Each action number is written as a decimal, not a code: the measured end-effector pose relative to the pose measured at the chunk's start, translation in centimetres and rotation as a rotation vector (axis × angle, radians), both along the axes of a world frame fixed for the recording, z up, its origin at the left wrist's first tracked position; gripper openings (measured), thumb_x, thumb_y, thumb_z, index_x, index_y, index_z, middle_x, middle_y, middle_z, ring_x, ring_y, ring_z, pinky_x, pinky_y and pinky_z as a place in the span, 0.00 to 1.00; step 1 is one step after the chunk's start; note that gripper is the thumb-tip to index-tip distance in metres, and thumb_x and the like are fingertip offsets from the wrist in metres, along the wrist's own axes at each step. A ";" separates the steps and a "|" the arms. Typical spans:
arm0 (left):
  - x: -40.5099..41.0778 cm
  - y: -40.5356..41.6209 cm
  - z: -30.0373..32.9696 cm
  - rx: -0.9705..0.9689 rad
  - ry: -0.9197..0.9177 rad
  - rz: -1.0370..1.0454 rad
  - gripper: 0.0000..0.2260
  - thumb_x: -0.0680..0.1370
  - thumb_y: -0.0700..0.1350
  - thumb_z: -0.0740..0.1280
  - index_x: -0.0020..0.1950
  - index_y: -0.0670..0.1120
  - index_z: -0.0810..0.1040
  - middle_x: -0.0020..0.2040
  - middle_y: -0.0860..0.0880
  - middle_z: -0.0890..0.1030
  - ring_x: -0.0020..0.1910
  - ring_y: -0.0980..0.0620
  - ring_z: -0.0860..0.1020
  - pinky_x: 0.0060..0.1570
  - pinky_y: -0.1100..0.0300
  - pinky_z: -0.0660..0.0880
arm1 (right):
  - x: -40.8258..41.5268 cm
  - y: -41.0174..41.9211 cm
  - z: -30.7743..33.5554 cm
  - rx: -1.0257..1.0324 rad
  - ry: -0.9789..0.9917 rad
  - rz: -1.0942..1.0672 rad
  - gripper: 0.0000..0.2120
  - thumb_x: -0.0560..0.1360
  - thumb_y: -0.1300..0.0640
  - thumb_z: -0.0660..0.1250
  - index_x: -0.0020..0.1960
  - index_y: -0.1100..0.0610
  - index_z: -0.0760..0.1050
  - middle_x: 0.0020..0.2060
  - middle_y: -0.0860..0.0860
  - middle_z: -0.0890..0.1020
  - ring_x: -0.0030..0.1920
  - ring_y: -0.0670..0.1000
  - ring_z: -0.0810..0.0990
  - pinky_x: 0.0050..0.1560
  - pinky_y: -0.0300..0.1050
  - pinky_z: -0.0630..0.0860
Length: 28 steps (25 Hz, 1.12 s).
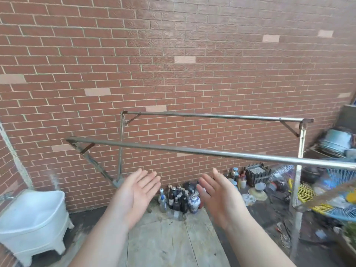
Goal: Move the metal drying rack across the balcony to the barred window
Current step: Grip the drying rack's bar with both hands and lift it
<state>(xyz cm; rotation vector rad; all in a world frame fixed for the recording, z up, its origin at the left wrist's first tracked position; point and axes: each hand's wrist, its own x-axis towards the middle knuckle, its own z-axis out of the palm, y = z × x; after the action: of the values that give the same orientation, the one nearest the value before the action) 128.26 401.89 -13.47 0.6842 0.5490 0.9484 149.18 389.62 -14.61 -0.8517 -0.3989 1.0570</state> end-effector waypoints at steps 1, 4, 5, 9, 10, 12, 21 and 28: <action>1.8 2.2 -0.1 -0.034 -0.013 -0.038 0.37 0.75 0.49 0.72 0.79 0.39 0.60 0.73 0.30 0.71 0.71 0.33 0.72 0.68 0.40 0.71 | 1.6 2.0 0.0 0.033 0.078 -0.023 0.39 0.79 0.45 0.70 0.82 0.56 0.55 0.77 0.60 0.67 0.69 0.57 0.76 0.72 0.57 0.70; 6.2 8.4 0.2 -0.086 -0.085 -0.048 0.47 0.74 0.54 0.73 0.83 0.45 0.48 0.80 0.34 0.58 0.79 0.34 0.60 0.76 0.40 0.59 | 5.8 6.4 0.7 0.187 0.285 -0.187 0.49 0.75 0.39 0.72 0.83 0.56 0.48 0.82 0.64 0.55 0.79 0.63 0.61 0.76 0.61 0.63; 7.4 10.5 0.4 -0.135 -0.155 -0.020 0.47 0.74 0.55 0.74 0.83 0.46 0.49 0.80 0.34 0.59 0.78 0.34 0.60 0.76 0.40 0.59 | 6.8 7.9 0.8 0.233 0.352 -0.254 0.49 0.74 0.39 0.72 0.83 0.56 0.49 0.81 0.66 0.55 0.79 0.65 0.61 0.76 0.62 0.64; 10.7 18.0 -0.3 -0.348 -0.170 0.125 0.35 0.71 0.51 0.77 0.74 0.44 0.68 0.67 0.40 0.74 0.64 0.40 0.75 0.64 0.43 0.74 | 9.3 12.3 -0.5 0.073 0.436 -0.577 0.38 0.81 0.40 0.65 0.82 0.58 0.55 0.79 0.59 0.66 0.76 0.59 0.69 0.70 0.53 0.69; 11.6 19.6 -0.8 -0.367 -0.131 0.121 0.30 0.73 0.51 0.76 0.70 0.43 0.71 0.64 0.42 0.76 0.61 0.42 0.77 0.62 0.44 0.75 | 10.0 13.3 -0.8 0.069 0.437 -0.621 0.37 0.81 0.40 0.64 0.81 0.58 0.57 0.78 0.57 0.69 0.75 0.57 0.70 0.71 0.52 0.68; 13.2 22.0 -1.9 -0.384 -0.182 0.069 0.20 0.76 0.51 0.73 0.62 0.43 0.74 0.57 0.45 0.77 0.55 0.46 0.79 0.61 0.47 0.76 | 11.6 14.7 -1.0 0.109 0.466 -0.640 0.31 0.81 0.42 0.66 0.76 0.59 0.65 0.71 0.54 0.74 0.71 0.58 0.75 0.72 0.55 0.69; 17.7 26.1 -0.2 -0.470 -0.442 0.117 0.17 0.76 0.50 0.73 0.59 0.43 0.76 0.57 0.41 0.80 0.50 0.43 0.84 0.47 0.48 0.82 | 16.4 19.6 0.4 0.497 0.591 -0.598 0.05 0.72 0.58 0.71 0.46 0.58 0.83 0.52 0.53 0.87 0.54 0.56 0.87 0.54 0.54 0.82; 22.0 30.4 1.9 -0.358 -0.533 0.111 0.16 0.80 0.54 0.66 0.35 0.48 0.77 0.32 0.54 0.75 0.28 0.54 0.74 0.35 0.59 0.76 | 21.5 23.8 2.0 0.572 0.604 -0.537 0.18 0.75 0.50 0.71 0.31 0.51 0.67 0.27 0.44 0.68 0.26 0.47 0.67 0.33 0.43 0.71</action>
<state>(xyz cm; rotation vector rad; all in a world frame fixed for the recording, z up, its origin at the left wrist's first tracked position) 150.31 432.32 -11.56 0.0677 0.2698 1.0524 170.67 413.46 -12.65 -0.0852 0.0540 0.5976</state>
